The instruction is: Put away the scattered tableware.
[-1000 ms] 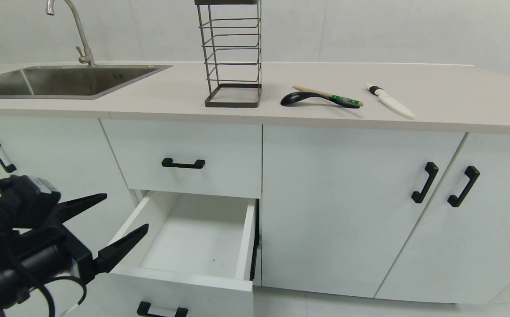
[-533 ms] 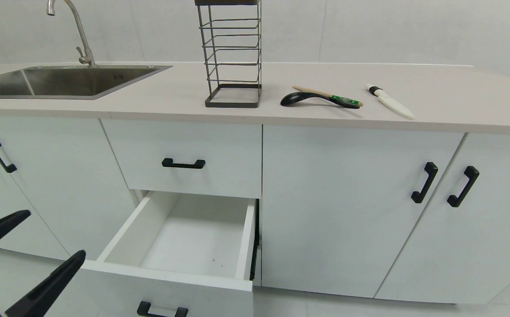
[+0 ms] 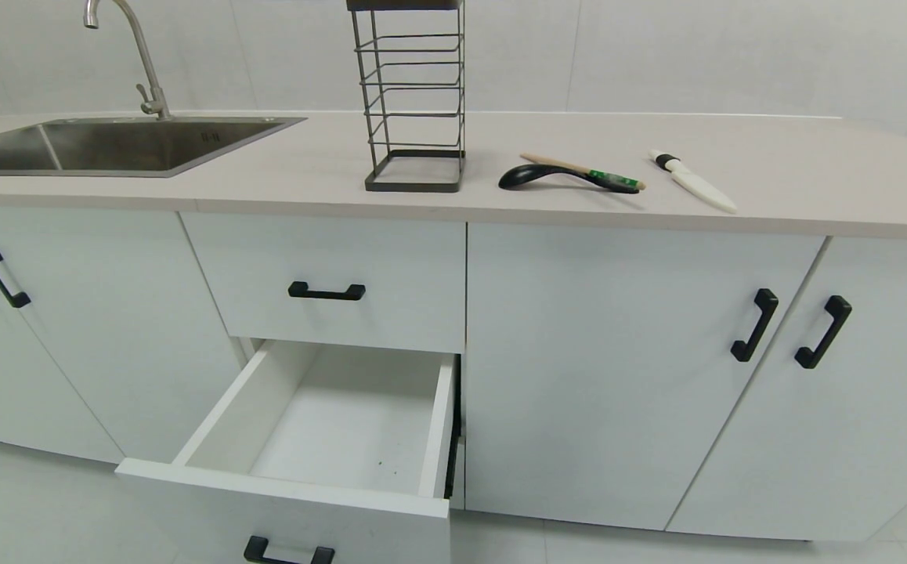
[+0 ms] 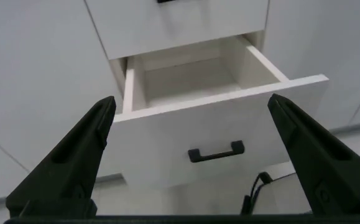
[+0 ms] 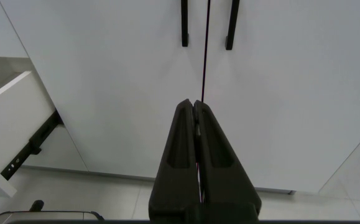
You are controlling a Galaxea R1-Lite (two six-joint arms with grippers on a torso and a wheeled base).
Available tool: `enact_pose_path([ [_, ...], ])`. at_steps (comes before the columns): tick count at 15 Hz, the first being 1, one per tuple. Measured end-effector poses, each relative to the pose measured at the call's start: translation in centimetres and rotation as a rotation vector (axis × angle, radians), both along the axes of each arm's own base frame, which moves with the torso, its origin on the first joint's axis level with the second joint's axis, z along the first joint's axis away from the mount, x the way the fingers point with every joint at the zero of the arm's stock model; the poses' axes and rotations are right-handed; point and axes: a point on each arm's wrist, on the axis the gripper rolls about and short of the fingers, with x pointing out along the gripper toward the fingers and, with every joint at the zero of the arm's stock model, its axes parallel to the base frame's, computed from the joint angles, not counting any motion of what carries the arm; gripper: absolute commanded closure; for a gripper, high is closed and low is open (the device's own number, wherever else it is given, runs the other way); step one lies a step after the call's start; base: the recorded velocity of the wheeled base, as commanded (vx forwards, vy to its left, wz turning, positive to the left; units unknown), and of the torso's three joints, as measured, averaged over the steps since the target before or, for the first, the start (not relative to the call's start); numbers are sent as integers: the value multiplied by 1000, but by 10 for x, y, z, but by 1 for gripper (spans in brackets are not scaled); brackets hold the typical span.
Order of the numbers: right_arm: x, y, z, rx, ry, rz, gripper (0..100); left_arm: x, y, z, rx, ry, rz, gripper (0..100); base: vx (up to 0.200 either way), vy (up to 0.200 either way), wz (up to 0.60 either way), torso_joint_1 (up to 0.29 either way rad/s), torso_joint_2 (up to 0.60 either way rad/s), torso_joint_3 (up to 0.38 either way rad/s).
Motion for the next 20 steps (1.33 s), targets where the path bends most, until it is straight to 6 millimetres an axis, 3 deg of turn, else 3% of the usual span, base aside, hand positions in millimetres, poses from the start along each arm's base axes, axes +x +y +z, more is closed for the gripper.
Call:
enact_pose_path([
  [2, 0, 0, 0, 0, 0, 0, 100, -7, 0, -18, 1, 67, 33, 0, 0, 0, 0, 0, 0, 0],
  [5, 0, 0, 0, 0, 0, 0, 100, -10, 3, -25, -53, 83, 176, 0, 0, 0, 0, 0, 0, 0],
  [7, 0, 0, 0, 0, 0, 0, 100, -10, 4, -26, -132, 96, 200, 0, 0, 0, 0, 0, 0, 0],
  [20, 0, 0, 0, -1, 0, 1, 100, -11, 5, -27, -141, 94, 235, 0, 0, 0, 0, 0, 0, 0],
])
